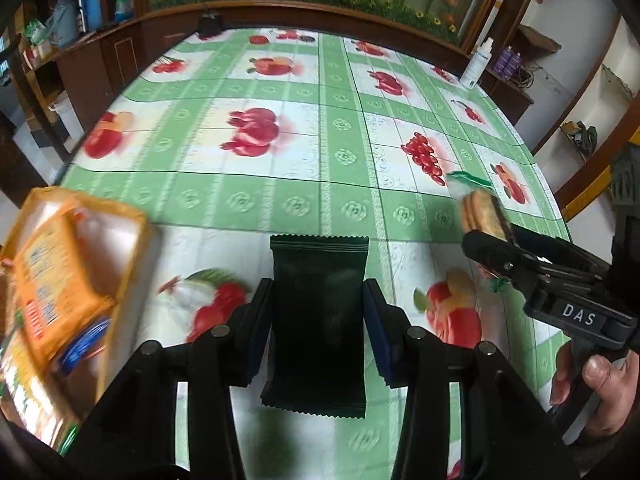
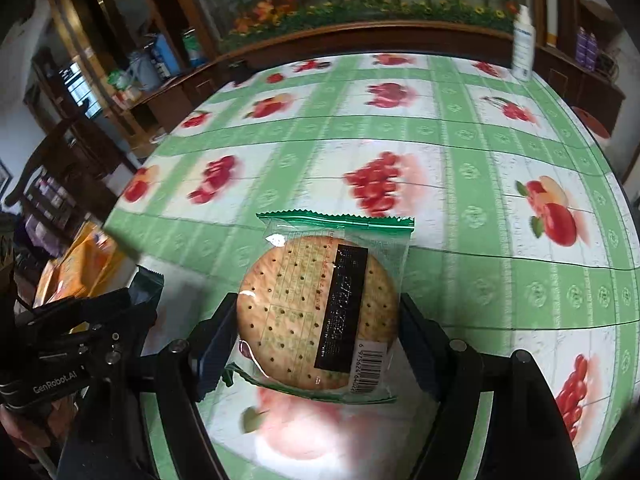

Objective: Organize snacks
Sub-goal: 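Lift and carry both held packs over the white tray, then lower both packs into the white tray and open both grippers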

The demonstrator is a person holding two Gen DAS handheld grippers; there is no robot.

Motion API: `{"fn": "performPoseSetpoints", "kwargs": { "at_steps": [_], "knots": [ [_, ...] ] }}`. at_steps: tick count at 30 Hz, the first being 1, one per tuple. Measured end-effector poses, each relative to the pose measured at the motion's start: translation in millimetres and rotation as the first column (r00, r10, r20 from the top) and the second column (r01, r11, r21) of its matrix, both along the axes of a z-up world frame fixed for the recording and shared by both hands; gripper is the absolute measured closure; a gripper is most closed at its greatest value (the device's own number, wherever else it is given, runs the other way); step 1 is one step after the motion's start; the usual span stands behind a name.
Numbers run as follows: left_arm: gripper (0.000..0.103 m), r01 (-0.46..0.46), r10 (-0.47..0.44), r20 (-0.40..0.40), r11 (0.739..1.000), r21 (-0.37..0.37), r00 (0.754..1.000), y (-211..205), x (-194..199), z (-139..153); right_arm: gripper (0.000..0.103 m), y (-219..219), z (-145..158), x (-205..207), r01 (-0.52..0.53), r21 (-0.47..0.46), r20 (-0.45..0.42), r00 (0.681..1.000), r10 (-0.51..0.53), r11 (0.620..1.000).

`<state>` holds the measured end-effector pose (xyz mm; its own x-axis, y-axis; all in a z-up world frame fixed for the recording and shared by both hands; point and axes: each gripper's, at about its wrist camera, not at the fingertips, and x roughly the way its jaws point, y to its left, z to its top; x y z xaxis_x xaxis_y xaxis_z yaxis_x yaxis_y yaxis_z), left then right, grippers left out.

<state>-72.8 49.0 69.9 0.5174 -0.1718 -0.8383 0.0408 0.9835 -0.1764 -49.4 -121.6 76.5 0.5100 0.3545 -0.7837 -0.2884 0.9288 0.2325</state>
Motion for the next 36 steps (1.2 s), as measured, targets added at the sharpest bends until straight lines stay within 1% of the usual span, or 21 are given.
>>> {"fn": "performPoseSetpoints", "kwargs": {
  "at_steps": [2,5,11,17,21,25,30,33,36],
  "knots": [
    [0.057,-0.009,0.009,0.014,1.0,0.001,1.0,9,-12,5,0.027,14,3,-5,-0.031,0.009,0.008,0.999,0.031,0.999],
    [0.057,-0.031,0.03,0.033,0.999,0.017,0.999,26,-28,12,0.027,37,6,-11,-0.075,-0.002,0.016,0.997,0.075,0.997],
    [0.057,-0.103,0.102,0.076,0.995,0.011,0.992,72,-60,28,0.027,85,13,-16,-0.175,0.006,0.035,0.984,0.175,0.985],
    [0.057,-0.204,0.201,0.112,0.979,0.018,0.973,126,-92,42,0.027,140,15,-18,-0.278,-0.004,0.041,0.96,0.278,0.961],
    [0.057,-0.276,0.273,0.109,0.961,0.015,0.956,160,-109,37,0.027,175,16,-22,-0.345,-0.022,0.039,0.938,0.346,0.938],
    [0.057,-0.313,0.311,0.102,0.95,0.008,0.945,183,-120,31,0.027,203,24,-25,-0.394,-0.035,0.054,0.917,0.395,0.919],
    [0.057,-0.331,0.33,0.09,0.944,-0.005,0.94,200,-131,24,0.027,232,29,-27,-0.44,-0.059,0.056,0.895,0.443,0.896],
    [0.057,-0.33,0.329,0.083,0.944,-0.009,0.94,203,-133,20,0.027,250,30,-28,-0.454,-0.087,0.053,0.887,0.459,0.887],
    [0.057,-0.326,0.325,0.085,0.945,-0.004,0.942,205,-132,18,0.027,265,29,-32,-0.487,-0.103,0.047,0.869,0.493,0.868]
  ]
}}
